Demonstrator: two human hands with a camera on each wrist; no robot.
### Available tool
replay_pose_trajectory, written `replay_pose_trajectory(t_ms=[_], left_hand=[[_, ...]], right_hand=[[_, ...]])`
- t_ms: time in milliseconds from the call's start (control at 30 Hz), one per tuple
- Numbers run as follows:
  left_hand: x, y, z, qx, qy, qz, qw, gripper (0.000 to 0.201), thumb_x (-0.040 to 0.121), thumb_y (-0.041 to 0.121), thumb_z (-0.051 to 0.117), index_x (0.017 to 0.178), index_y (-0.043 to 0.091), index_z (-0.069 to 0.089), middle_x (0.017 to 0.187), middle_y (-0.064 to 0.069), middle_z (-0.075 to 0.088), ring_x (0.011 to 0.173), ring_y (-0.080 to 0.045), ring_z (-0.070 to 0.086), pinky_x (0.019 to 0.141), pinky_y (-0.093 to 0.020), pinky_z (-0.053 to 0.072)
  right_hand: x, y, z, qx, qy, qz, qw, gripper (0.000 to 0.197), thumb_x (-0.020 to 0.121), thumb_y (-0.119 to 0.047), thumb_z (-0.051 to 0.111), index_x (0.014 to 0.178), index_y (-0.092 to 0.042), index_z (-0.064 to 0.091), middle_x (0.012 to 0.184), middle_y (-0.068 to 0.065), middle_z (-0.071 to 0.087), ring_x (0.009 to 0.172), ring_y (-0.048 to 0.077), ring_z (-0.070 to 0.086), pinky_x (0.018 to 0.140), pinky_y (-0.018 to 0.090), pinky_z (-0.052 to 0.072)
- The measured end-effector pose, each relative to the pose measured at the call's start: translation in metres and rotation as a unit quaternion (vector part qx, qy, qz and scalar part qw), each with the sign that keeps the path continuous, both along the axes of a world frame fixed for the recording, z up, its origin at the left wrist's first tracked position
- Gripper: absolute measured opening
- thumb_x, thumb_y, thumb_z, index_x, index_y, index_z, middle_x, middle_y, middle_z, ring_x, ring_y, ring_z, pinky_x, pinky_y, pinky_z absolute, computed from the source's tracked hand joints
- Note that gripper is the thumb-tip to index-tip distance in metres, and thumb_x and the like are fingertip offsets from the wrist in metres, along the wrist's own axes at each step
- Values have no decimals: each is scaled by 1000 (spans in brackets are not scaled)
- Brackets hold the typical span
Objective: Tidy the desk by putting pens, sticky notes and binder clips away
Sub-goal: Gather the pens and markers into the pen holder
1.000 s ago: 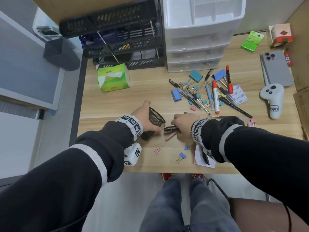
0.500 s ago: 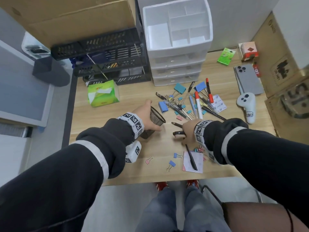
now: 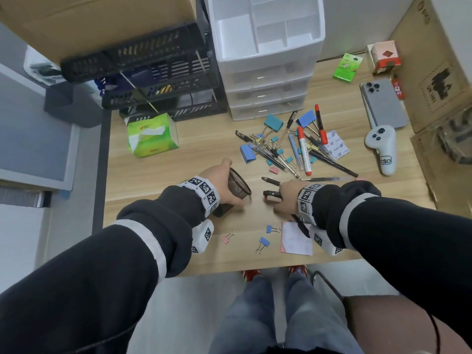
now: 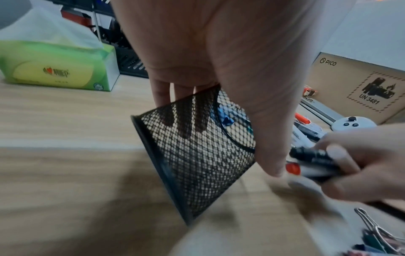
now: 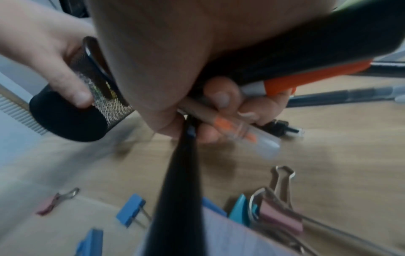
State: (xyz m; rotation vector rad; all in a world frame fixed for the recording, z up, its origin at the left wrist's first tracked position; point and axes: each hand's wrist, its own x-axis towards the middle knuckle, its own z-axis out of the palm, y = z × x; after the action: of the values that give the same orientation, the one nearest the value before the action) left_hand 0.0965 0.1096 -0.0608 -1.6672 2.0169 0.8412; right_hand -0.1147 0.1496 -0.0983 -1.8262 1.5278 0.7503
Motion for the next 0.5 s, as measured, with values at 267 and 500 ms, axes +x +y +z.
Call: replay_pose_trajectory(t_ms=[267, 500], left_hand=[[-11, -17, 25, -1, -17, -35, 999, 102, 44, 61, 90, 123, 17, 42, 105, 1, 62, 90, -20, 61, 82, -40, 55], [-27, -24, 36, -11, 30, -12, 999, 108, 48, 55, 92, 135, 18, 40, 116, 2, 61, 102, -22, 61, 90, -39, 52]], right_hand=[[-14, -42, 54, -112, -120, -153, 975, 29, 93, -42, 52, 82, -15, 53, 80, 7, 61, 77, 24, 60, 65, 32, 49], [-13, -75, 91, -151, -338, -495, 787, 24, 90, -33, 56, 74, -15, 56, 74, 6, 61, 65, 23, 52, 62, 29, 39]])
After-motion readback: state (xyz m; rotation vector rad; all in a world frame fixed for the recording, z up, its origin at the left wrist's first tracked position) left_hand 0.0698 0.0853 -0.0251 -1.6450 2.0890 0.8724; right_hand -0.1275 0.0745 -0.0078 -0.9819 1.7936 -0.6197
